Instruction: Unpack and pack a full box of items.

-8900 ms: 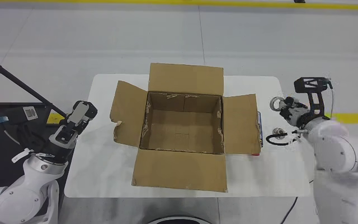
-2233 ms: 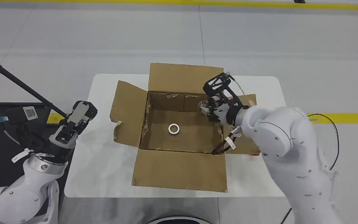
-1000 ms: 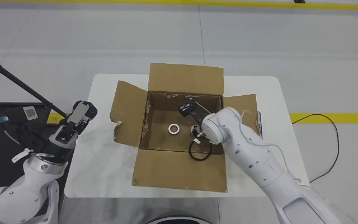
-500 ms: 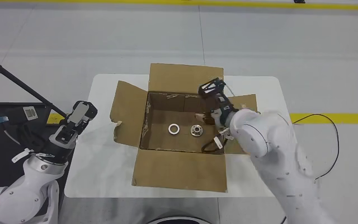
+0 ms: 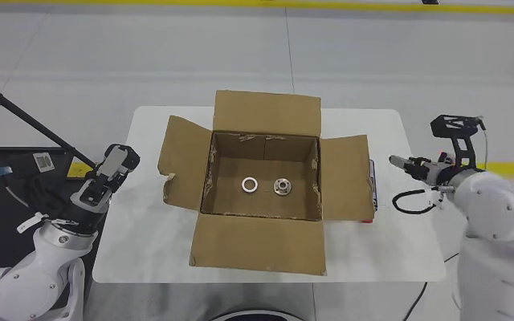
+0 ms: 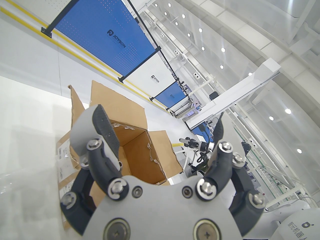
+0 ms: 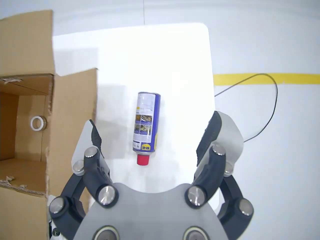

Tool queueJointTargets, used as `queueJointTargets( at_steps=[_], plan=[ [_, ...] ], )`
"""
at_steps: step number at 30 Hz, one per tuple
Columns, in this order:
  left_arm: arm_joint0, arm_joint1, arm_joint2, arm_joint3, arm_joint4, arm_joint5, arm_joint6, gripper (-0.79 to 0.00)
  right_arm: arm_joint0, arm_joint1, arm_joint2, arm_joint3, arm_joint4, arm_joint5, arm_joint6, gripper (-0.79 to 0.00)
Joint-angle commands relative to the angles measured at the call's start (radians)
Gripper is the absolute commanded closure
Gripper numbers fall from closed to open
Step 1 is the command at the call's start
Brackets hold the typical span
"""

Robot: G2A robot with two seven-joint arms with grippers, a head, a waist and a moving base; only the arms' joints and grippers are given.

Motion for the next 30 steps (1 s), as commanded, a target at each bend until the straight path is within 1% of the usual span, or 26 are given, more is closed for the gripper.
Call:
queueJointTargets(
  at_steps=[1, 5, 8, 9, 10, 14, 18, 22, 30],
  plan=[
    [0.0, 0.0, 0.0, 0.0, 0.0, 0.0, 0.0, -0.785, -0.017, 0.003, 0.011, 0.043, 0.036, -0.022, 0.024, -0.757],
    [0.0, 0.0, 0.0, 0.0, 0.0, 0.0, 0.0, -0.785, -0.037, 0.006, -0.013, 0.121, 0.092, -0.05, 0.042, -0.748],
    [0.0, 0.0, 0.0, 0.0, 0.0, 0.0, 0.0, -0.785, -0.048, 0.006, -0.039, 0.18, 0.127, -0.051, 0.021, -0.745],
    [0.0, 0.0, 0.0, 0.0, 0.0, 0.0, 0.0, -0.785, -0.051, 0.006, -0.048, 0.201, 0.134, -0.051, 0.012, -0.751],
    [0.0, 0.0, 0.0, 0.0, 0.0, 0.0, 0.0, -0.785, -0.051, 0.006, -0.055, 0.222, 0.144, -0.051, 0.001, -0.776],
    [0.0, 0.0, 0.0, 0.0, 0.0, 0.0, 0.0, -0.785, -0.041, 0.006, -0.079, 0.3, 0.181, -0.057, -0.049, -0.773],
    [0.0, 0.0, 0.0, 0.0, 0.0, 0.0, 0.0, -0.785, -0.02, 0.007, -0.117, 0.372, 0.195, -0.068, -0.074, -0.739],
    [0.0, 0.0, 0.0, 0.0, 0.0, 0.0, 0.0, -0.785, 0.005, 0.007, -0.155, 0.422, 0.207, -0.072, -0.086, -0.677],
    [0.0, 0.0, 0.0, 0.0, 0.0, 0.0, 0.0, -0.785, 0.037, 0.013, -0.203, 0.467, 0.187, -0.066, -0.078, -0.668]
  ],
)
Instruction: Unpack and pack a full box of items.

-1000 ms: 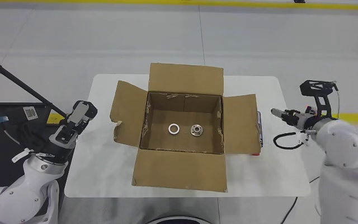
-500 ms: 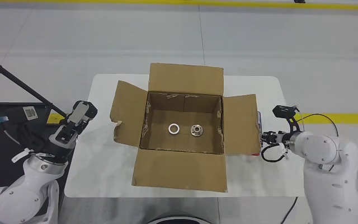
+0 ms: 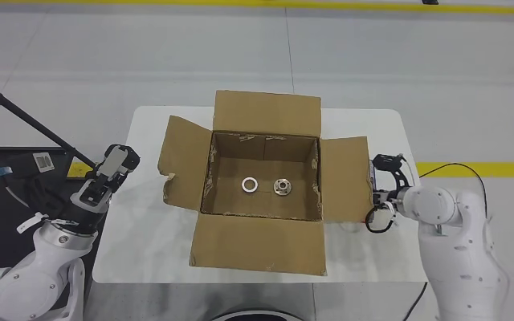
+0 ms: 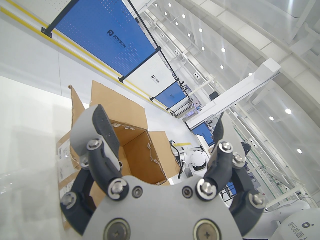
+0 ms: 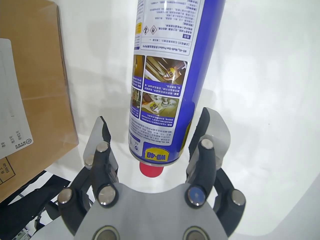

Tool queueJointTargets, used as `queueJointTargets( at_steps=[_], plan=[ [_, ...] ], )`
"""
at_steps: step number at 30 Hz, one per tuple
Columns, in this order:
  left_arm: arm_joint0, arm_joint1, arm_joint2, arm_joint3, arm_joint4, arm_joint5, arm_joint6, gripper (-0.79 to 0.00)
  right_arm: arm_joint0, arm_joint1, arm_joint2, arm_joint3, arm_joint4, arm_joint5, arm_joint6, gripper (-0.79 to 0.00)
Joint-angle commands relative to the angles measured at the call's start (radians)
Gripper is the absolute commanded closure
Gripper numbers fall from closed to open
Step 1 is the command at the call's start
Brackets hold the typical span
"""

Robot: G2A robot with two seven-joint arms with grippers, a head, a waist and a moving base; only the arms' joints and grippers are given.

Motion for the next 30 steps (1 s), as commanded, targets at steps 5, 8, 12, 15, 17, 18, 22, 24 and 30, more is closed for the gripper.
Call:
queueJointTargets(
  at_steps=[5, 8, 12, 15, 17, 18, 22, 24, 30],
  plan=[
    [0.0, 0.0, 0.0, 0.0, 0.0, 0.0, 0.0, -0.785, 0.012, 0.006, -0.035, 0.012, -0.041, 0.008, 0.026, -0.65],
    [0.0, 0.0, 0.0, 0.0, 0.0, 0.0, 0.0, -0.785, 0.015, 0.008, -0.047, 0.018, -0.047, 0.008, 0.029, -0.548],
    [0.0, 0.0, 0.0, 0.0, 0.0, 0.0, 0.0, -0.785, 0.021, 0.011, -0.058, 0.026, -0.05, 0.008, 0.031, -0.305],
    [0.0, 0.0, 0.0, 0.0, 0.0, 0.0, 0.0, -0.785, 0.021, 0.014, -0.06, 0.021, -0.048, 0.015, 0.033, -0.123],
    [0.0, 0.0, 0.0, 0.0, 0.0, 0.0, 0.0, -0.785, 0.023, 0.016, -0.054, 0.02, -0.043, 0.016, 0.027, 0.0],
    [0.0, 0.0, 0.0, 0.0, 0.0, 0.0, 0.0, -0.785, 0.022, 0.018, -0.049, 0.017, -0.04, 0.016, 0.023, 0.0],
    [0.0, 0.0, 0.0, 0.0, 0.0, 0.0, 0.0, -0.785, 0.02, 0.025, -0.005, -0.019, -0.012, 0.014, -0.003, 0.0],
    [0.0, 0.0, 0.0, 0.0, 0.0, 0.0, 0.0, -0.785, 0.012, 0.031, 0.031, -0.063, -0.019, 0.026, -0.039, 0.0],
    [0.0, 0.0, 0.0, 0.0, 0.0, 0.0, 0.0, -0.785, -0.01, 0.044, 0.118, -0.264, -0.048, 0.047, -0.134, 0.0]
  ],
)
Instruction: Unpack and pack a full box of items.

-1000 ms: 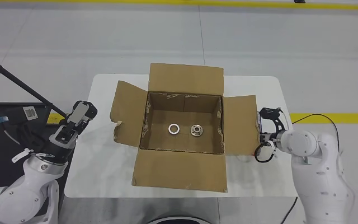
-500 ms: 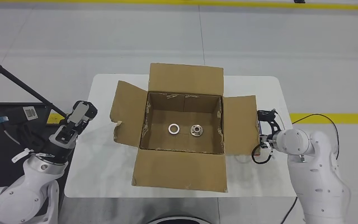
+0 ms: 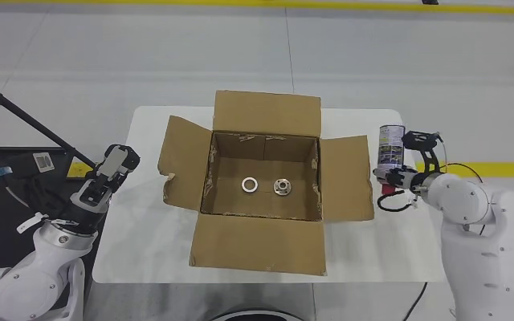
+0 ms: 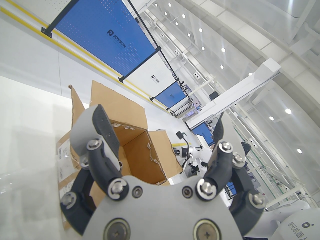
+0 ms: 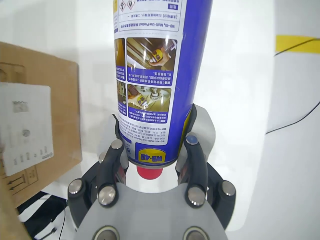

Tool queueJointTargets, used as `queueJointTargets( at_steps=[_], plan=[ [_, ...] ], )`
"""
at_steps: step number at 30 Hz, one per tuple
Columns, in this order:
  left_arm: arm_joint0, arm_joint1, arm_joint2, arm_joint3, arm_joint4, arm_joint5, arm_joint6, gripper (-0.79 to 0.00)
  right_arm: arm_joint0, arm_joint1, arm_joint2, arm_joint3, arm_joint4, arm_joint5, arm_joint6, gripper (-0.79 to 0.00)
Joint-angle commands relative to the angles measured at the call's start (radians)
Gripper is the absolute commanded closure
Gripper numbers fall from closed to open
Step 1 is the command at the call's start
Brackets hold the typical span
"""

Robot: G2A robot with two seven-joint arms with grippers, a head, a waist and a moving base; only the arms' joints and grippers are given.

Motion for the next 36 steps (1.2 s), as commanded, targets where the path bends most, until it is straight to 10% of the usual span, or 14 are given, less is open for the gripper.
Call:
queueJointTargets(
  at_steps=[1, 15, 26, 36],
  plan=[
    [0.0, 0.0, 0.0, 0.0, 0.0, 0.0, 0.0, -0.785, -0.003, 0.004, 0.021, -0.089, -0.021, 0.013, -0.027, 0.0],
    [0.0, 0.0, 0.0, 0.0, 0.0, 0.0, 0.0, -0.785, 0.183, -0.012, -0.322, -0.357, 0.023, -0.041, -0.085, 0.0],
    [0.0, 0.0, 0.0, 0.0, 0.0, 0.0, 0.0, -0.785, 0.392, -0.079, -0.788, -0.042, 0.057, -0.102, -0.006, 0.0],
    [0.0, 0.0, 0.0, 0.0, 0.0, 0.0, 0.0, -0.785, 0.466, -0.135, -0.95, 0.199, 0.076, -0.065, 0.013, 0.0]
  ],
)
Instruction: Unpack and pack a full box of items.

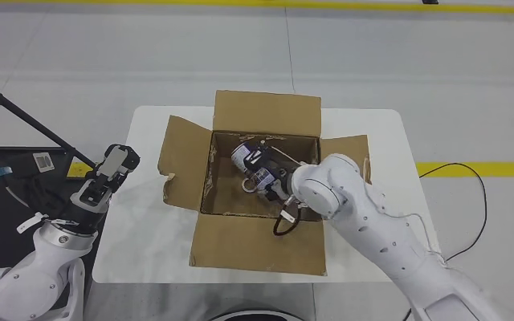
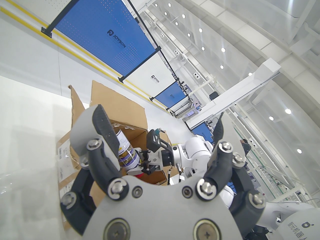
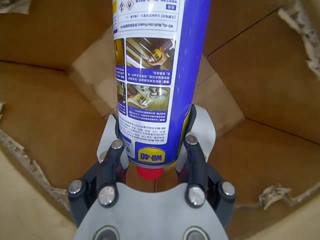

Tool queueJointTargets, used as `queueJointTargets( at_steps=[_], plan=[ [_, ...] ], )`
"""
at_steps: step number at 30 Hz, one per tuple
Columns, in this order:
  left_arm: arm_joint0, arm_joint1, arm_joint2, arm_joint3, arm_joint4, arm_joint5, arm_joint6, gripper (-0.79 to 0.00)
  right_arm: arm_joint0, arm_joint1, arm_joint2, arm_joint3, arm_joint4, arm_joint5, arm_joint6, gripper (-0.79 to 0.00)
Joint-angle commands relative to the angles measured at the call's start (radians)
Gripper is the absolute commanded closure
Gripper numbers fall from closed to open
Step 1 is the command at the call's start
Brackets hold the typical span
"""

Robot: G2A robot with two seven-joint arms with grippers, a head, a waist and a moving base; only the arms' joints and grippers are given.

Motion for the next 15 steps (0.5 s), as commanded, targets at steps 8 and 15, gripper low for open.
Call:
queueJointTargets(
  at_steps=[8, 15],
  plan=[
    [0.0, 0.0, 0.0, 0.0, 0.0, 0.0, 0.0, -0.785, 0.014, -0.017, -0.02, 0.077, -0.007, 0.035, 0.043, 0.0],
    [0.0, 0.0, 0.0, 0.0, 0.0, 0.0, 0.0, -0.785, 0.012, -0.031, -0.028, 0.137, 0.006, 0.049, 0.028, 0.0]
  ],
)
